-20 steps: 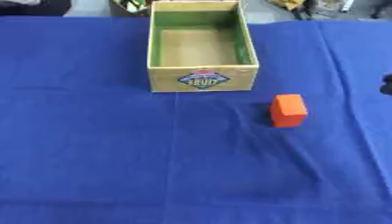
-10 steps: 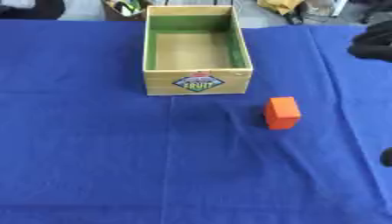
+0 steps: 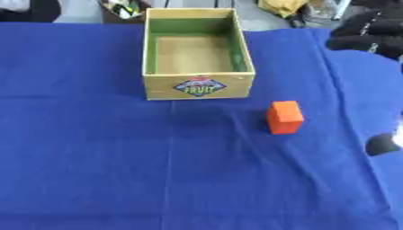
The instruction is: Pick up objects on the table and place them in the box.
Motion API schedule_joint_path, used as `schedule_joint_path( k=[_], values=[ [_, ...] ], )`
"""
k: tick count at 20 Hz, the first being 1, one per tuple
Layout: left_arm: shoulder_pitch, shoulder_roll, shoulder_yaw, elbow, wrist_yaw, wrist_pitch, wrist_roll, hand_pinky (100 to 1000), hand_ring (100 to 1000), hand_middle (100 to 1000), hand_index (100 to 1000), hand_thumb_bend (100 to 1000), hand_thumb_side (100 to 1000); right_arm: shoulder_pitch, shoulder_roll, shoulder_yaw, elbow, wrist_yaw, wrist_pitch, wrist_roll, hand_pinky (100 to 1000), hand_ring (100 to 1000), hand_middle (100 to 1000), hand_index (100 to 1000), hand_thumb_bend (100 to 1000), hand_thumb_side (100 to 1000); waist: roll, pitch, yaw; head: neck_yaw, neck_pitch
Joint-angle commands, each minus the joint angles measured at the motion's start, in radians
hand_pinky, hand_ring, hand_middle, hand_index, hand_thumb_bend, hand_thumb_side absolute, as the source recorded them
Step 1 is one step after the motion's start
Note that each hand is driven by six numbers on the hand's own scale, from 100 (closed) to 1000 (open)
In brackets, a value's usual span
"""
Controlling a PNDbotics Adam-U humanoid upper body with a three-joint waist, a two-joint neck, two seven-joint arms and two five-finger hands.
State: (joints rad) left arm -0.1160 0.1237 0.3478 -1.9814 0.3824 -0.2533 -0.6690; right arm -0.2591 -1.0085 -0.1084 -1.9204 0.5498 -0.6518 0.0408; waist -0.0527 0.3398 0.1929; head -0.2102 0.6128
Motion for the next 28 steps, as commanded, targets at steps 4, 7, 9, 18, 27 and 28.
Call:
schedule_joint_path(
  k=[4,7,9,18,27,28],
  values=[
    [-0.005,0.028,-0.009,-0.019,0.008,0.002,-0.006,100,135,141,415,100,1000,-0.054,-0.041,0.022,0.075,-0.014,-0.022,0.056,810,793,753,927,790,1000,0.000,-0.021,0.008,-0.017,-0.012],
    [-0.005,0.029,-0.009,-0.019,0.009,0.002,-0.007,100,135,141,415,100,1000,-0.069,-0.038,0.029,0.106,-0.003,-0.019,0.068,807,793,749,917,798,1000,0.000,-0.021,0.011,-0.019,-0.011],
    [-0.006,0.029,-0.010,-0.019,0.009,0.002,-0.008,100,135,141,415,100,1000,-0.077,-0.037,0.031,0.126,0.019,-0.003,0.074,803,793,742,900,820,1000,0.000,-0.022,0.013,-0.019,-0.011],
    [-0.008,0.029,-0.013,-0.019,0.011,0.006,-0.010,100,135,141,415,100,1000,-0.119,-0.019,0.074,0.150,0.213,0.177,0.138,790,807,761,885,851,1000,-0.002,-0.022,0.016,-0.029,-0.009],
    [-0.008,0.026,-0.013,-0.019,0.010,0.009,-0.011,100,133,140,414,100,1000,-0.169,0.025,0.124,0.181,0.338,0.299,0.263,772,805,778,877,779,970,-0.003,-0.022,0.020,-0.035,-0.004],
    [-0.009,0.026,-0.013,-0.019,0.010,0.010,-0.011,100,133,140,414,100,1000,-0.173,0.032,0.129,0.187,0.343,0.300,0.275,772,806,778,878,777,966,-0.004,-0.021,0.020,-0.035,-0.003]
  ],
)
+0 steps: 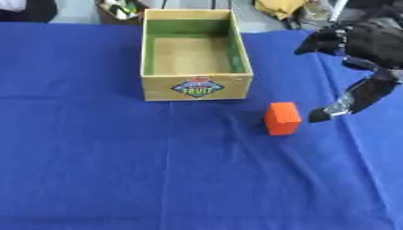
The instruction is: Pick up objects on the table and place them in the box.
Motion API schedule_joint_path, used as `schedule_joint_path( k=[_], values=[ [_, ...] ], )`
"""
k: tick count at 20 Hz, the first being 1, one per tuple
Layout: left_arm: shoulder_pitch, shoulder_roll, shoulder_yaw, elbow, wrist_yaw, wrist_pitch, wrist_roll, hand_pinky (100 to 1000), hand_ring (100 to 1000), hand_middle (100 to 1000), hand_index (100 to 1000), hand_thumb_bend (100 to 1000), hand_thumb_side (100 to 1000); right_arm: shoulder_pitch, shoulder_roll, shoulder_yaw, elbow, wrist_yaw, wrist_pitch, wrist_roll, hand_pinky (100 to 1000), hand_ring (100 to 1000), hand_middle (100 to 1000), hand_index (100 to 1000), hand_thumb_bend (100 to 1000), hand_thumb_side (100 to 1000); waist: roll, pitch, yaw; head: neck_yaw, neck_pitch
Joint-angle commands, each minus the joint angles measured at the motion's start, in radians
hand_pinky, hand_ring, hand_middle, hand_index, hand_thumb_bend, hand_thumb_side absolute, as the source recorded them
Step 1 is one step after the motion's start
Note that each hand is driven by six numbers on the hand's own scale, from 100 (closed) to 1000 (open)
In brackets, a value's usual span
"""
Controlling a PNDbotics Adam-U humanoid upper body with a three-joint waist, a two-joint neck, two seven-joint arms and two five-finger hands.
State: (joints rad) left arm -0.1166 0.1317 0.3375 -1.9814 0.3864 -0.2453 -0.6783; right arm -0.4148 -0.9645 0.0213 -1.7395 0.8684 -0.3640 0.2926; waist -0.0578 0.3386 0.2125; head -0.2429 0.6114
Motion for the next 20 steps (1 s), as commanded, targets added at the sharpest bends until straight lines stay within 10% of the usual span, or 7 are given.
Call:
schedule_joint_path(
  k=[1,6,13,20],
  values=[
    [-0.009,0.018,-0.003,-0.019,0.005,0.002,-0.002,100,133,140,414,100,1000,-0.021,-0.006,0.004,0.011,0.027,0.012,0.035,773,807,779,879,775,951,0.001,-0.020,0.001,-0.002,0.000],
    [-0.010,0.015,-0.003,-0.019,0.004,0.002,-0.003,100,132,140,414,100,1000,-0.027,0.019,0.016,0.033,0.031,0.005,0.073,777,812,779,879,783,874,0.002,-0.015,0.004,-0.002,0.002],
    [-0.011,0.011,-0.004,-0.019,0.001,0.002,-0.006,100,131,139,413,100,1000,-0.034,0.052,0.032,0.087,-0.077,-0.005,0.147,786,798,699,870,944,519,0.004,-0.008,0.014,-0.003,0.004],
    [-0.018,0.007,-0.008,-0.019,-0.001,0.001,-0.011,100,130,138,412,100,1000,-0.064,0.056,0.025,0.125,-0.161,0.023,0.156,779,787,651,855,938,550,-0.001,0.005,0.035,-0.008,0.001]
  ],
)
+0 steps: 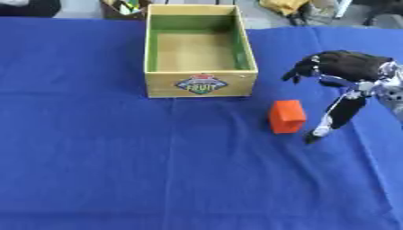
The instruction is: Pick up objects on the table and place them in the box.
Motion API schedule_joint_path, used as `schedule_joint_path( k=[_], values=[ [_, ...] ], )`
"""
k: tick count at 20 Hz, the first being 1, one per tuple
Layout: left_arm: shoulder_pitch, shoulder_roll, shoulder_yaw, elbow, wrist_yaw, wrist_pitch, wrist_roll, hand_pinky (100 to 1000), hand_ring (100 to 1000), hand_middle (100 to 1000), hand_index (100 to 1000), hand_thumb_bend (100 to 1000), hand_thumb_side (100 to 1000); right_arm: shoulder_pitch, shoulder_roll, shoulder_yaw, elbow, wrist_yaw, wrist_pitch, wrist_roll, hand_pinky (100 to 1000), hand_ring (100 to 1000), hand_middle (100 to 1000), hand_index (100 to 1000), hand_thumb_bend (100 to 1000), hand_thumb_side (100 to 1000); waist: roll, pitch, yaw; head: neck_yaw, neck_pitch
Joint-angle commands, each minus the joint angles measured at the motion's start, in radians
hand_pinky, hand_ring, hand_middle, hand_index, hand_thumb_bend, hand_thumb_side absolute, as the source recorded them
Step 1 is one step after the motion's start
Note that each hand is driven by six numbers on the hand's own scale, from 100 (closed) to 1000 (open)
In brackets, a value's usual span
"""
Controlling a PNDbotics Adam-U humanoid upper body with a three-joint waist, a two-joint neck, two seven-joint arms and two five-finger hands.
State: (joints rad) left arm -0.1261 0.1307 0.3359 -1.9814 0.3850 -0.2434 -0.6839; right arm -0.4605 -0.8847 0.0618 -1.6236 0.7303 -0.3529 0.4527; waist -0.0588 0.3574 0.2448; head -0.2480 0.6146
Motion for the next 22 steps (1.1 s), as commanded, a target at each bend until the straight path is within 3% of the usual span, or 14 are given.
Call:
schedule_joint_path(
  k=[1,7,15,22],
  values=[
    [-0.010,0.008,-0.006,-0.019,0.000,-0.001,-0.006,100,130,138,412,100,1000,-0.022,-0.024,-0.017,0.018,-0.024,0.016,-0.009,778,786,647,851,936,553,-0.001,-0.011,0.007,-0.004,-0.003],
    [-0.015,0.004,-0.006,-0.019,-0.004,-0.004,-0.009,100,129,137,411,100,1000,-0.032,-0.020,-0.020,0.072,-0.005,0.035,-0.052,771,779,630,838,926,548,-0.007,0.003,0.021,-0.005,-0.009],
    [-0.018,-0.002,-0.005,-0.019,-0.010,-0.006,-0.011,100,129,137,411,100,1000,-0.015,-0.008,-0.014,0.099,0.026,0.008,-0.043,772,781,633,830,915,490,-0.010,0.014,0.024,-0.002,-0.005],
    [-0.018,-0.004,-0.004,-0.019,-0.012,-0.005,-0.012,100,129,137,411,100,1000,-0.013,-0.003,-0.016,0.098,0.006,0.007,-0.021,763,757,532,694,898,474,-0.009,0.016,0.024,0.001,0.004]
  ],
)
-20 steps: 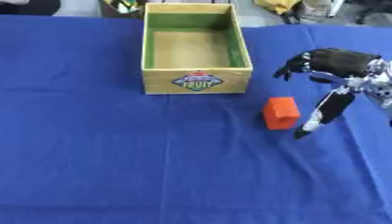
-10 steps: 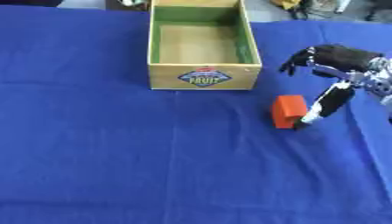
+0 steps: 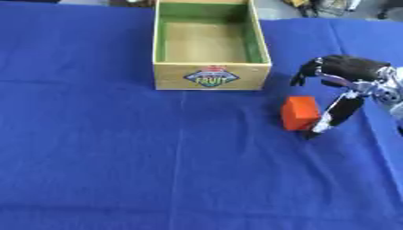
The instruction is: Pick up objects on the table and place them in the box.
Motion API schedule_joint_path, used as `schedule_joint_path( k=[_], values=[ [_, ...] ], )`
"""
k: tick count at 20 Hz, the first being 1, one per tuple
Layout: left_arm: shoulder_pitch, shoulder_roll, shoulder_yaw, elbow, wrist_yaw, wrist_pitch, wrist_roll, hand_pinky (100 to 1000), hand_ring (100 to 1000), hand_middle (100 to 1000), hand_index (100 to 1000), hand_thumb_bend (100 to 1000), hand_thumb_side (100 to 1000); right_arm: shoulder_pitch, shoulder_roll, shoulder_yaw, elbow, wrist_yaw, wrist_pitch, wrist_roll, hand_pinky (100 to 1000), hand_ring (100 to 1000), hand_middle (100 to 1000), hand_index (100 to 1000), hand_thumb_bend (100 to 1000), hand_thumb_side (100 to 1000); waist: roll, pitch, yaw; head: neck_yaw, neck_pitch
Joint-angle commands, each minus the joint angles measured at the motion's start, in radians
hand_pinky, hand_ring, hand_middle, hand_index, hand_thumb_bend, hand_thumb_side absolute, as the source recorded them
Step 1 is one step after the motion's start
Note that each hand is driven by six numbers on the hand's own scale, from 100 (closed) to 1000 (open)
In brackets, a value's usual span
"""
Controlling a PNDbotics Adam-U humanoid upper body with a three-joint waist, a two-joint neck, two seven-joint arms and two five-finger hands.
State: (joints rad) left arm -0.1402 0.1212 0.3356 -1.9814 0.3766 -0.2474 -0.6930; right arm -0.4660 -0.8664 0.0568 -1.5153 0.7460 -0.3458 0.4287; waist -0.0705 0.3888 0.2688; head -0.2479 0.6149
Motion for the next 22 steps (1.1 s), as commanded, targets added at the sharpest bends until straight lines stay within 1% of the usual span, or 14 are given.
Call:
schedule_joint_path(
  k=[1,2,3,4,11,15,17,18,19,21,22],
  values=[
    [-0.004,0.005,-0.003,-0.019,-0.004,-0.001,-0.003,100,129,137,411,100,1000,-0.006,-0.020,-0.011,-0.013,-0.013,0.000,0.000,762,754,521,683,897,474,0.002,-0.016,0.000,0.002,0.005],
    [-0.005,0.005,-0.003,-0.019,-0.004,0.000,-0.003,100,129,137,411,100,1000,-0.005,-0.020,-0.012,-0.015,-0.016,0.001,-0.006,756,739,478,642,887,480,0.002,-0.016,0.000,0.004,0.007],
    [-0.005,0.005,-0.003,-0.019,-0.005,0.001,-0.003,100,129,138,411,100,1000,-0.004,-0.019,-0.012,-0.017,-0.020,0.002,-0.012,755,737,474,637,884,481,0.001,-0.016,0.000,0.005,0.008],
    [-0.006,0.005,-0.003,-0.019,-0.005,0.001,-0.003,100,129,137,411,100,1000,-0.003,-0.019,-0.012,-0.019,-0.022,0.003,-0.018,750,726,452,609,869,494,0.001,-0.016,-0.001,0.006,0.010],
    [-0.007,0.002,-0.003,-0.019,-0.007,0.002,-0.004,100,128,137,410,100,1000,0.002,-0.013,-0.013,-0.015,-0.028,0.013,-0.076,727,688,396,543,832,545,0.000,-0.012,0.000,0.010,0.014],
    [-0.009,0.001,-0.003,-0.019,-0.008,0.000,-0.005,100,128,137,410,100,1000,0.007,-0.009,-0.011,-0.003,-0.025,0.016,-0.099,720,681,397,543,763,500,0.000,-0.008,0.003,0.011,0.013],
    [-0.010,0.000,-0.003,-0.019,-0.009,0.000,-0.006,100,128,137,410,100,1000,0.010,-0.007,-0.009,0.002,-0.024,0.013,-0.099,716,676,405,551,644,486,0.000,-0.006,0.004,0.012,0.013],
    [-0.011,0.000,-0.003,-0.019,-0.009,0.000,-0.007,100,128,137,410,100,1000,0.012,-0.005,-0.008,0.005,-0.026,0.011,-0.097,709,666,407,553,557,477,0.000,-0.005,0.004,0.012,0.013],
    [-0.011,-0.001,-0.003,-0.019,-0.009,0.000,-0.007,100,128,137,410,100,1000,0.014,-0.003,-0.008,0.008,-0.031,0.010,-0.094,707,664,408,554,518,476,0.000,-0.004,0.004,0.012,0.013],
    [-0.010,-0.001,-0.003,-0.019,-0.009,-0.001,-0.008,100,128,137,410,100,1000,0.017,0.000,-0.009,0.011,-0.050,0.009,-0.084,705,663,405,552,378,481,0.001,-0.003,0.004,0.012,0.013],
    [-0.010,-0.002,-0.002,-0.019,-0.009,-0.001,-0.008,100,128,137,410,100,1000,0.018,0.001,-0.009,0.012,-0.063,0.010,-0.079,705,661,397,545,267,461,0.002,-0.003,0.004,0.013,0.012]
  ],
)
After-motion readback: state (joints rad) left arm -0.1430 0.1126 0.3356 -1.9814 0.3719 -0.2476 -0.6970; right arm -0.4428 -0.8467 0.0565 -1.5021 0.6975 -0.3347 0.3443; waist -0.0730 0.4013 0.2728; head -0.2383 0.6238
